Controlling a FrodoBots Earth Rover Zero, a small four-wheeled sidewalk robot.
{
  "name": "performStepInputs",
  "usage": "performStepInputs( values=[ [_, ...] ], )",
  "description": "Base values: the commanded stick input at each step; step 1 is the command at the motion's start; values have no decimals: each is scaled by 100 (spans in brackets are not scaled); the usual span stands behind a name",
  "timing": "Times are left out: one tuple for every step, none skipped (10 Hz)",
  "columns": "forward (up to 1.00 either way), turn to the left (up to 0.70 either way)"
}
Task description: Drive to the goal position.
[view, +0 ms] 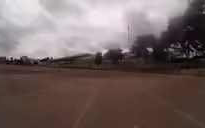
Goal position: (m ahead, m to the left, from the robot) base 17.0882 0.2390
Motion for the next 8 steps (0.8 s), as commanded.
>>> performStepInputs(
  values=[
    [67,0],
    [67,0],
    [67,0],
    [67,0],
    [67,0],
    [67,0],
    [67,0],
    [67,0]
  ],
)
